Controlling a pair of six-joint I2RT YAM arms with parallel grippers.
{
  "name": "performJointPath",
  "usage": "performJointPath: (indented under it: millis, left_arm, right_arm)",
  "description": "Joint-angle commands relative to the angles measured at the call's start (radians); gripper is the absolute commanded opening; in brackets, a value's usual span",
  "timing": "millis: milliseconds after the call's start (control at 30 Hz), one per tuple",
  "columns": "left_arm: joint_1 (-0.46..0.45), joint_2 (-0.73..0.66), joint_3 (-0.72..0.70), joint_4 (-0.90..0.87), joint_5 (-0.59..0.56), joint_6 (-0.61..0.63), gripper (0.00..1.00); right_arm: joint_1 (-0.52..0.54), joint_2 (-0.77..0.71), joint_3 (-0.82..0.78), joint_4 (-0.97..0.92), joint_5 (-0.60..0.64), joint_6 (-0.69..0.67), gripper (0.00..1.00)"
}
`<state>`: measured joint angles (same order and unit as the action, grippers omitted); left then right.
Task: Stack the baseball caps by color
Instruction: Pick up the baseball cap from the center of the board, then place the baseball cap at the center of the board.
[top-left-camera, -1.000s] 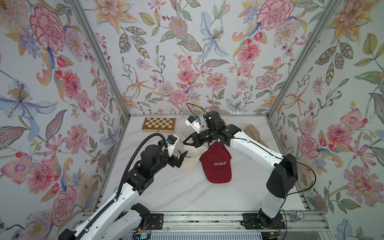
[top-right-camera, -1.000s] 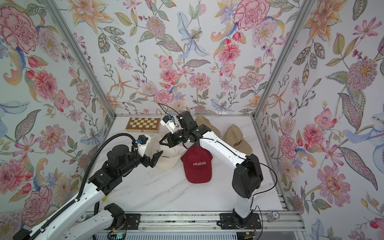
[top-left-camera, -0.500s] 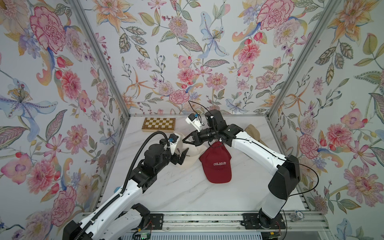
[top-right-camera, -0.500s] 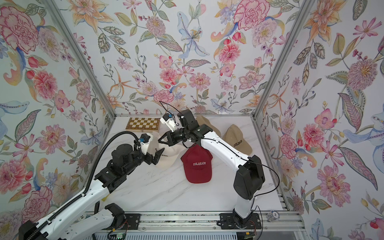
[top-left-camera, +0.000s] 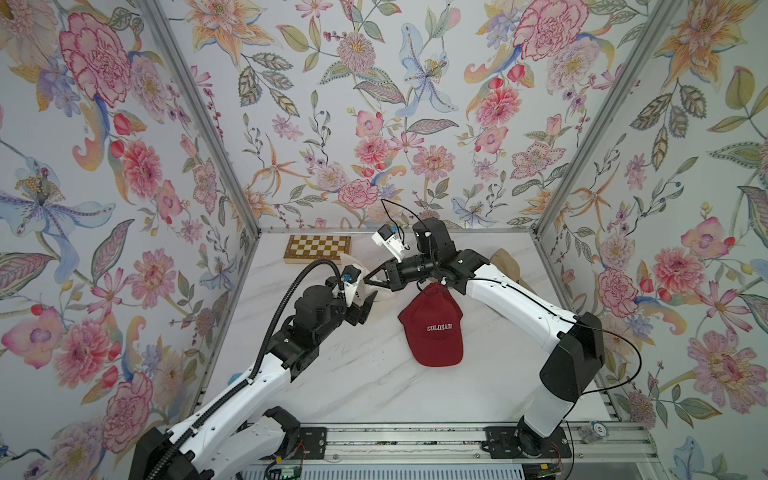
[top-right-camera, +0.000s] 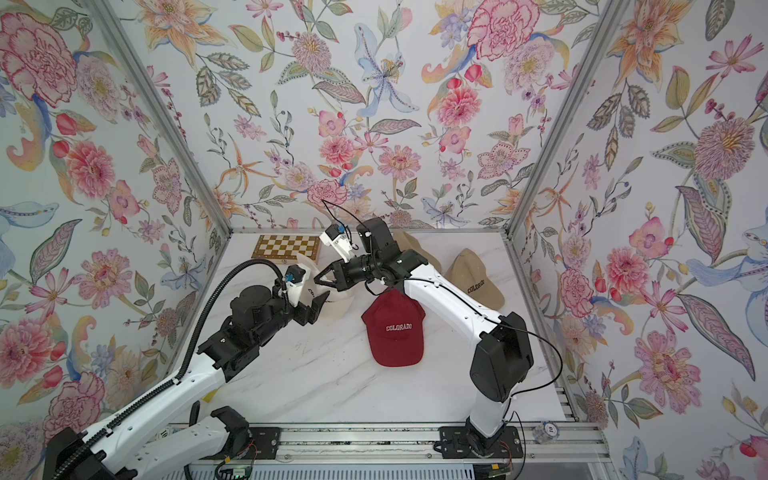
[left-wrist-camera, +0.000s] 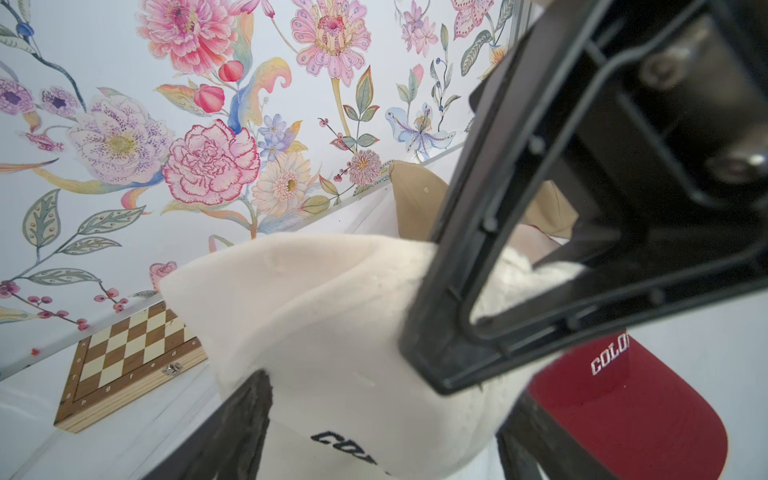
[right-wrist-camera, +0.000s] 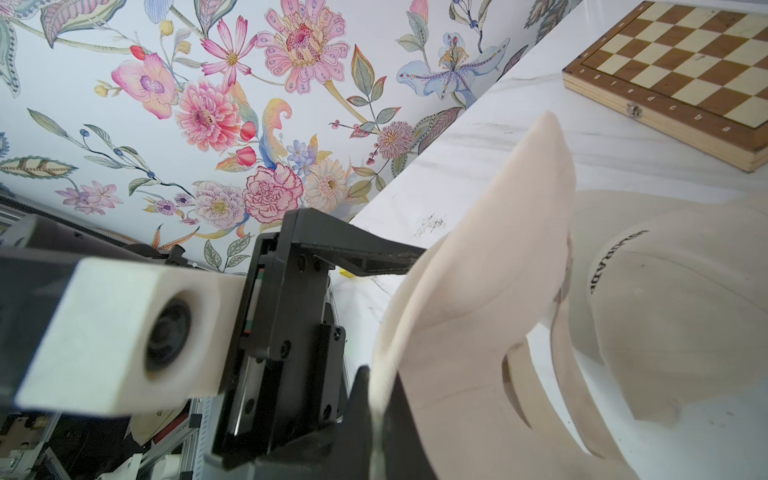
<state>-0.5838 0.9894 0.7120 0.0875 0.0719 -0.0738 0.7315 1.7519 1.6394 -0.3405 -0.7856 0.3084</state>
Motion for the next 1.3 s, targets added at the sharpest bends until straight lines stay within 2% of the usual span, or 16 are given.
performJointPath:
  millis: [0, 333, 633, 667, 833, 867, 933, 1067, 1267]
  left_arm:
    - [-0.006, 0.016, 0.029, 0.015, -0.015, 0.009, 0.69]
    - [-0.006, 0.013, 0.032, 0.008, -0.005, 0.007, 0.00]
    - [-0.005, 0.007, 0.048, -0.028, 0.019, -0.010, 0.00]
    - [-0.006, 0.006, 0.059, -0.048, 0.013, -0.025, 0.00]
    - [-0.005, 0.014, 0.173, -0.236, -0.088, -0.198, 0.00]
    - [-0.006, 0.019, 0.205, -0.290, -0.101, -0.247, 0.00]
    - [-0.006, 0.024, 0.253, -0.379, -0.129, -0.345, 0.00]
    - [-0.006, 0.038, 0.308, -0.534, -0.128, -0.500, 0.00]
    - [-0.008, 0.054, 0.299, -0.693, -0.069, -0.635, 0.00]
  right_arm:
    - [0.004, -0.056, -0.013, 0.034, -0.050, 0.016, 0.00]
    - [0.002, -0.061, -0.016, 0.039, -0.045, 0.018, 0.00]
    - [-0.015, -0.066, -0.023, 0.043, -0.028, 0.019, 0.00]
    - [-0.022, -0.067, -0.025, 0.043, -0.020, 0.021, 0.06]
    - [-0.076, -0.090, -0.048, 0.041, 0.043, 0.007, 0.73]
    - [-0.117, -0.096, -0.054, 0.038, 0.065, 0.001, 0.86]
    - [-0.155, -0.100, -0.058, 0.035, 0.086, -0.004, 0.99]
    - [-0.190, -0.072, -0.030, -0.016, 0.138, -0.048, 0.99]
    - [-0.190, -0.013, -0.019, -0.041, 0.171, -0.086, 0.99]
